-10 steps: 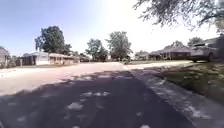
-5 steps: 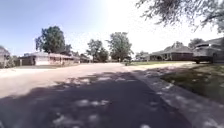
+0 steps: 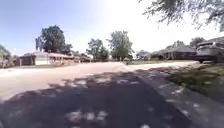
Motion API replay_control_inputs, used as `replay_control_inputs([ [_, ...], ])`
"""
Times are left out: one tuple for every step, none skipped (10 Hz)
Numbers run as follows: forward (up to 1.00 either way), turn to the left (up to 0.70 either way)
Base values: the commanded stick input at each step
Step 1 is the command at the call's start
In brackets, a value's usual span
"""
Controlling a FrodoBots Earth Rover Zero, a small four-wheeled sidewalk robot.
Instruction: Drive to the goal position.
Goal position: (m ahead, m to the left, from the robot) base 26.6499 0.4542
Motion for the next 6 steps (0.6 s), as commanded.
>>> replay_control_inputs([
  [0.70, 0.00],
  [0.70, 0.00],
  [0.70, 0.00],
  [0.70, 0.00],
  [0.70, 0.00],
  [0.70, -0.05],
])
